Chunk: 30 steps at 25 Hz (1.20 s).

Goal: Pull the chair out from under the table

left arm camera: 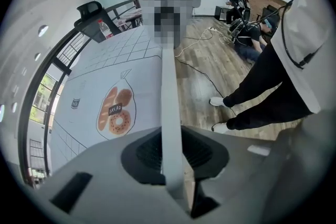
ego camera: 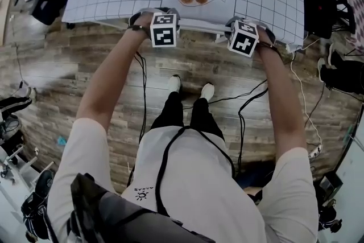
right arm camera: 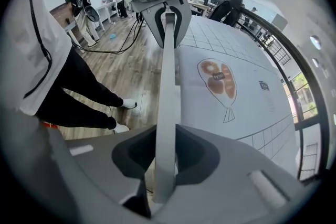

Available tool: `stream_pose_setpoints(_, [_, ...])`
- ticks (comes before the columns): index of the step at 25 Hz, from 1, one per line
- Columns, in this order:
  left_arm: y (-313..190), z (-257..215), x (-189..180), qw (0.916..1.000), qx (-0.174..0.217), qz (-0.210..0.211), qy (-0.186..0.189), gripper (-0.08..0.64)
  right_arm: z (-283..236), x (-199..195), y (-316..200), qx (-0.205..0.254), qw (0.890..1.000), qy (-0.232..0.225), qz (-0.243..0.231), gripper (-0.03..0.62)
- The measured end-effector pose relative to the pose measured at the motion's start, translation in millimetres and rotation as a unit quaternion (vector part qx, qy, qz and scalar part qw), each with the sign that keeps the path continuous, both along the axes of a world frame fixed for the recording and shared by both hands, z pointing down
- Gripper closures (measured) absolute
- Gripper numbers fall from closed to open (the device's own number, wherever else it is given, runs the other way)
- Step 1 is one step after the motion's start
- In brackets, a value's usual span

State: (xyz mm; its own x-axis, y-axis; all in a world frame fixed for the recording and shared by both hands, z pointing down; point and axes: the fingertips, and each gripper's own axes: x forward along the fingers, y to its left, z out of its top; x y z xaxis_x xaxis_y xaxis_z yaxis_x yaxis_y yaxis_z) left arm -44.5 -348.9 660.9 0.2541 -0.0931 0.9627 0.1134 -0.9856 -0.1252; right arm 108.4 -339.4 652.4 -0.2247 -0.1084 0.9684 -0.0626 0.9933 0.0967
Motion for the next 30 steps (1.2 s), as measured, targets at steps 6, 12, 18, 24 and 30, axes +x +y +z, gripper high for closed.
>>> stream_pose_setpoints(6, [27, -2, -5, 0.9999, -0.01, 0.0, 0.001, 0.477, -4, -7, 26, -0.013, 1.0, -0.003, 0.0, 0.511])
stream_pose_setpoints(12, [76, -7, -10, 0.9996, -0.026, -0.005, 0.009, 0.479, -6, -13, 75, -0.032, 0.999, -0.003, -0.005, 0.511])
stream_pose_setpoints(18, [136, -13, -16, 0.9991, -0.039, -0.004, 0.017, 0.477, -7, -19, 131, -0.037, 0.999, -0.001, -0.008, 0.509])
stream_pose_setpoints(24, [200, -15, -30, 0.9987, -0.05, 0.002, 0.014, 0.479, -6, -31, 198, -0.058, 0.998, -0.007, -0.004, 0.506])
stream_pose_setpoints(30, [261, -18, -41, 0.9977, -0.066, 0.008, 0.011, 0.479, -8, -42, 261, -0.072, 0.997, -0.006, 0.001, 0.505])
